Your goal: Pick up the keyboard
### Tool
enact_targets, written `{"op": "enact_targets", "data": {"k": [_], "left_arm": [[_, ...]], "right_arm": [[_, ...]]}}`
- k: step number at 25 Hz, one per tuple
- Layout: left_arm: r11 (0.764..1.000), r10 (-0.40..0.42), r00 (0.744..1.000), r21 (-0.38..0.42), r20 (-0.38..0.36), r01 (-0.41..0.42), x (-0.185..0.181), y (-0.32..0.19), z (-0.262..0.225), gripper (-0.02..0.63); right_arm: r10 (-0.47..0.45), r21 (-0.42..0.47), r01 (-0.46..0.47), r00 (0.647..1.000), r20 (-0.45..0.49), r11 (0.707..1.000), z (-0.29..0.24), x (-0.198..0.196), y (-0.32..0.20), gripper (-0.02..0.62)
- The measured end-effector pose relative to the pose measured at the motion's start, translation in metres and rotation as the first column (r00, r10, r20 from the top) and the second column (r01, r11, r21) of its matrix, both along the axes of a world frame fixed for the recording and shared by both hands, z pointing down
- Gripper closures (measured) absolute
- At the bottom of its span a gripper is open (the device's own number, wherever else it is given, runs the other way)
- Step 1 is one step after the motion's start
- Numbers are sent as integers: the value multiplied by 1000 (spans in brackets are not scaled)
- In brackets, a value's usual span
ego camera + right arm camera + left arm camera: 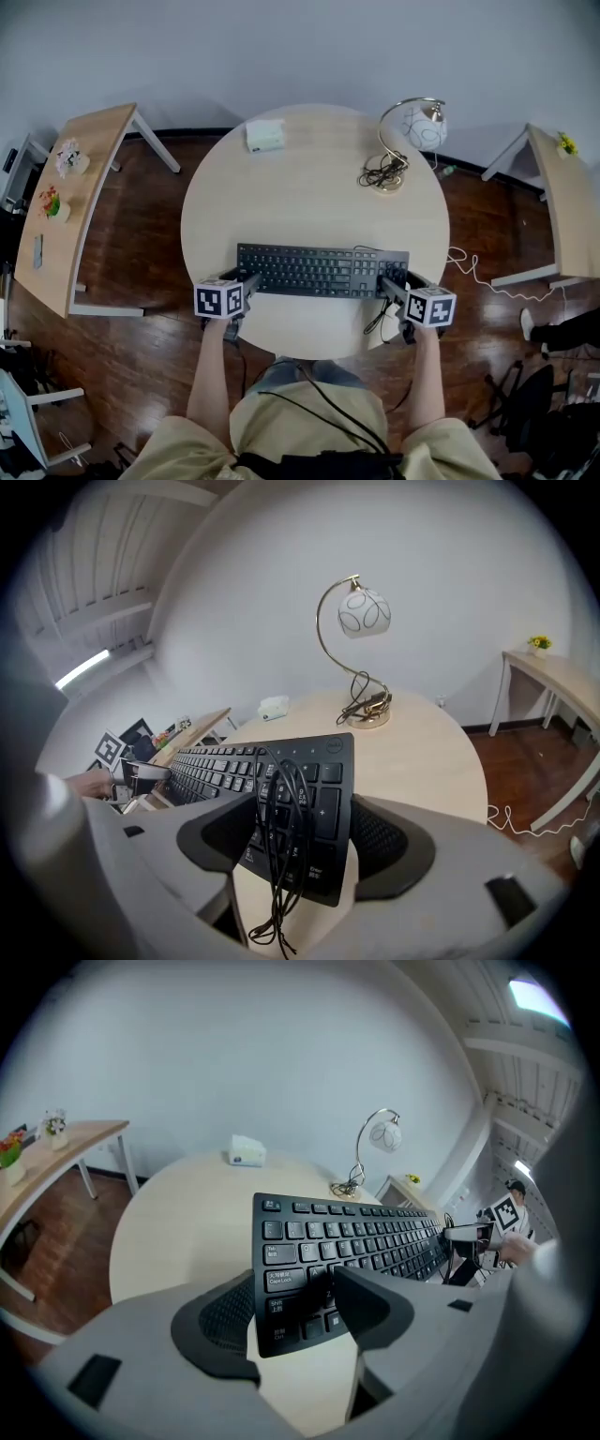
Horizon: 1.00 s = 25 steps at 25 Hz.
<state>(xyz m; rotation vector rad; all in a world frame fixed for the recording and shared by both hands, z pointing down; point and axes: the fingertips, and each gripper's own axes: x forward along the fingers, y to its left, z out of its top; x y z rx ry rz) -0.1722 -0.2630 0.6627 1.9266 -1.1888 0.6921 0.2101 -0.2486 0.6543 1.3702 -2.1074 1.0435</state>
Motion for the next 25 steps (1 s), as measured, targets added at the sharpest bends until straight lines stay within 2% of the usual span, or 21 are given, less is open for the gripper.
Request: {"op": "enact_targets", "data": {"k": [6, 12, 20, 25], "left_arm": [[994, -17, 1000, 105, -6, 18, -3, -25, -46, 364], [978, -8, 1000, 209, -20, 12, -3, -42, -97, 362], [938, -35, 999, 344, -32, 44, -9, -44, -167, 360], [905, -49, 998, 422, -38, 60, -10, -35, -197, 360]], "right_arm": [[4, 100, -2, 1000, -13, 995, -46, -3, -24, 275], [14, 212, -9, 1000, -21, 977, -99, -7, -39, 275], [29, 369, -8, 998, -51, 929, -177, -9, -44, 275], [38, 453, -8, 998, -58, 891, -206, -10, -37, 275]]}}
